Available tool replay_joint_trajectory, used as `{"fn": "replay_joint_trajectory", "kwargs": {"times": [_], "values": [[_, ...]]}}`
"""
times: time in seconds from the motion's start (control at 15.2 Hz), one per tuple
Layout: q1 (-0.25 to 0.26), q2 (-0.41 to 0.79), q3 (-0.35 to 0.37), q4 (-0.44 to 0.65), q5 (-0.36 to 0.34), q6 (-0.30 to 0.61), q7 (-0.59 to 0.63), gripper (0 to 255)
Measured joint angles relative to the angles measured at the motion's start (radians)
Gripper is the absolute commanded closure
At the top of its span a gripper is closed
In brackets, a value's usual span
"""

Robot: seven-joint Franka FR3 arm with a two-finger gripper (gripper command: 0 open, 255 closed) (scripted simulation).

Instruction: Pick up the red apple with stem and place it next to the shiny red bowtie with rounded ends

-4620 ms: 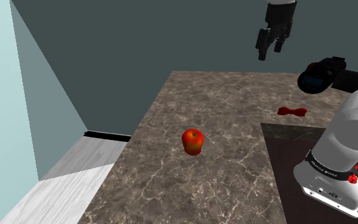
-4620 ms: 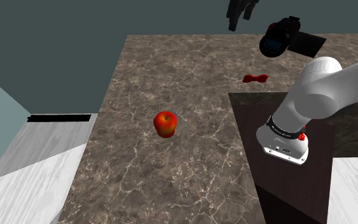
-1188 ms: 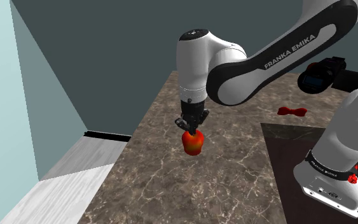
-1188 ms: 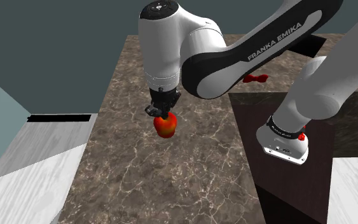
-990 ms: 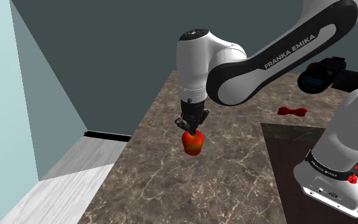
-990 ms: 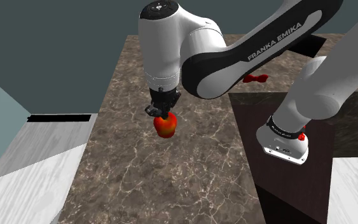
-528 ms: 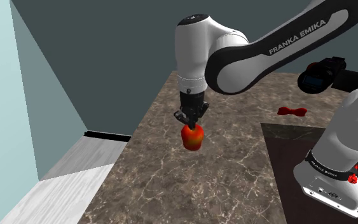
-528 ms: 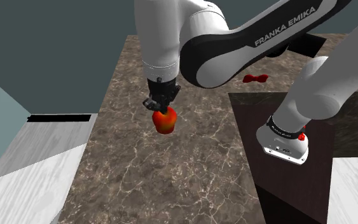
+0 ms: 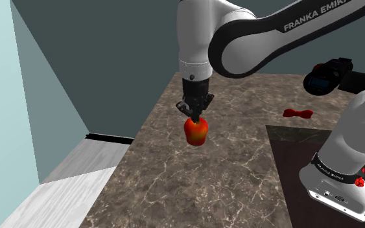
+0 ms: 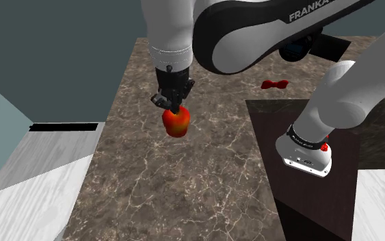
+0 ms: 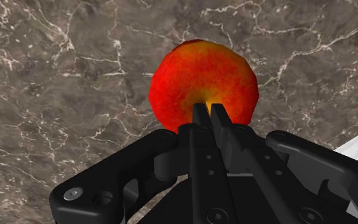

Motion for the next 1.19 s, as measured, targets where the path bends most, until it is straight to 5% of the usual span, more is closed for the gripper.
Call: {"fn": "replay_joint_trajectory", "kwargs": {"times": [1.19], "values": [[-0.004, -0.041, -0.032, 0.206, 0.011, -0.241, -0.027, 255]]}}
